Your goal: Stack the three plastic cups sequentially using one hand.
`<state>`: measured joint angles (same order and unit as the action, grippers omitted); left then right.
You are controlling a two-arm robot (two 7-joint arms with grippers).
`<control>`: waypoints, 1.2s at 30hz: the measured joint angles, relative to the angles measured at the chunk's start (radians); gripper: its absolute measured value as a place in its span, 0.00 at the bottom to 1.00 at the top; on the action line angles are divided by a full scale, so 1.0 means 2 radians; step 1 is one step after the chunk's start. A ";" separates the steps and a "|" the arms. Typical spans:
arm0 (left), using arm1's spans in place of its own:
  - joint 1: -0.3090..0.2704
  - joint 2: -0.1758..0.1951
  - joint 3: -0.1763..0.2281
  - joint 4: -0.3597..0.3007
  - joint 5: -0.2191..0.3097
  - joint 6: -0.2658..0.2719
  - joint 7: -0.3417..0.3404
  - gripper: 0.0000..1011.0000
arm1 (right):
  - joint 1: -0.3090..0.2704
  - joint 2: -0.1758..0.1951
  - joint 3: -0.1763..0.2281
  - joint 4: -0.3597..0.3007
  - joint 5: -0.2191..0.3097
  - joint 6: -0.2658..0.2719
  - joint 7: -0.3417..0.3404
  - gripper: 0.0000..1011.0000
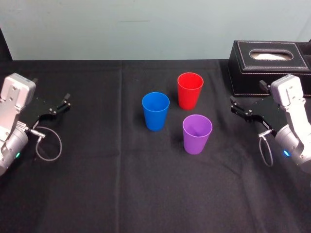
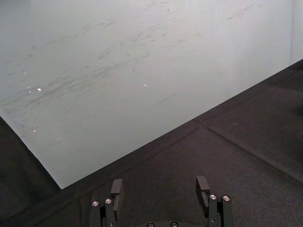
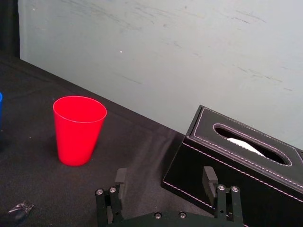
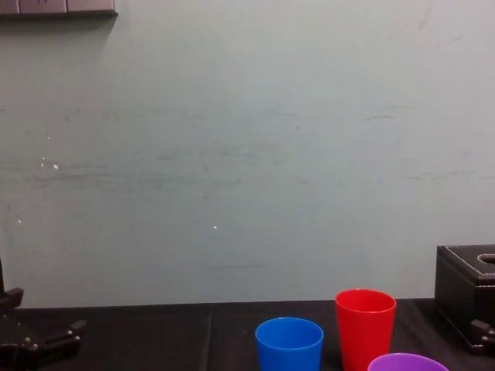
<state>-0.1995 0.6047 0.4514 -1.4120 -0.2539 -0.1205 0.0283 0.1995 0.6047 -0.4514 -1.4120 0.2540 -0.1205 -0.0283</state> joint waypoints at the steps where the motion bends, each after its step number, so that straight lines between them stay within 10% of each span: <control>1: 0.000 0.000 0.000 0.000 0.000 0.000 0.000 0.99 | 0.000 0.000 0.000 0.000 0.000 0.000 0.000 0.99; 36: 0.000 0.000 0.000 0.000 0.000 0.000 0.000 0.99 | 0.000 0.000 0.000 0.000 0.000 0.000 0.000 0.99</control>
<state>-0.1995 0.6046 0.4514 -1.4120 -0.2539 -0.1205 0.0283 0.1995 0.6047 -0.4514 -1.4120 0.2539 -0.1205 -0.0282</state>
